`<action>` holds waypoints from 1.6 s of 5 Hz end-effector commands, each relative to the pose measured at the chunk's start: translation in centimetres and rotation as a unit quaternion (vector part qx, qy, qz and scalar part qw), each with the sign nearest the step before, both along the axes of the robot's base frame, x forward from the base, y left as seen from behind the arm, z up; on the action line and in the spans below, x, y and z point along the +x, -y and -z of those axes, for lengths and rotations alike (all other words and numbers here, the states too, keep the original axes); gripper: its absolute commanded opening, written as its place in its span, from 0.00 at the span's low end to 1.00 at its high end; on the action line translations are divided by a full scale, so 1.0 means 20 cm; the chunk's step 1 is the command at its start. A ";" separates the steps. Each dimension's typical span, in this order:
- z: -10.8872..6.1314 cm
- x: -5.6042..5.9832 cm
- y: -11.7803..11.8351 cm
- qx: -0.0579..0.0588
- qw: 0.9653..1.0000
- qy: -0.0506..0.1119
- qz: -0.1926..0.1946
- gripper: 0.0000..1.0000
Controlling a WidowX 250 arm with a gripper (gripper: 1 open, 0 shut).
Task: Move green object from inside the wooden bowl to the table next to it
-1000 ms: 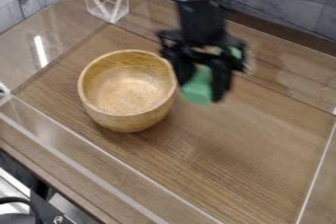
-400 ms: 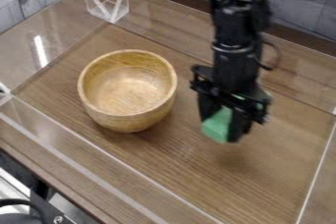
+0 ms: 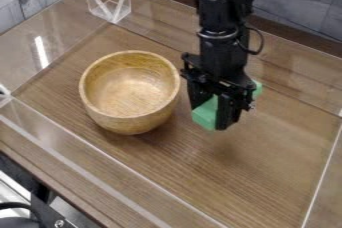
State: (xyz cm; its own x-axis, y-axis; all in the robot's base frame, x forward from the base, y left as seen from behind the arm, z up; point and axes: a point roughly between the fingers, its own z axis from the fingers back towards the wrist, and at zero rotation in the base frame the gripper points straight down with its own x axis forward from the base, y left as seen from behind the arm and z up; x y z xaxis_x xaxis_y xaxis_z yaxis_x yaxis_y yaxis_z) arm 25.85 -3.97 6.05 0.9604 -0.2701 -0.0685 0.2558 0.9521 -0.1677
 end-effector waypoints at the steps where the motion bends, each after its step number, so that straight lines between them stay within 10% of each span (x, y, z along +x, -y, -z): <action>1: -0.08 0.07 0.01 -0.002 1.000 0.028 0.011 0.00; 6: 0.01 0.04 0.07 0.009 0.998 0.030 -0.045 0.00; 7: -0.02 -0.01 0.02 0.007 0.996 0.025 -0.082 1.00; 8: -0.03 -0.06 -0.01 0.002 0.993 0.023 -0.118 1.00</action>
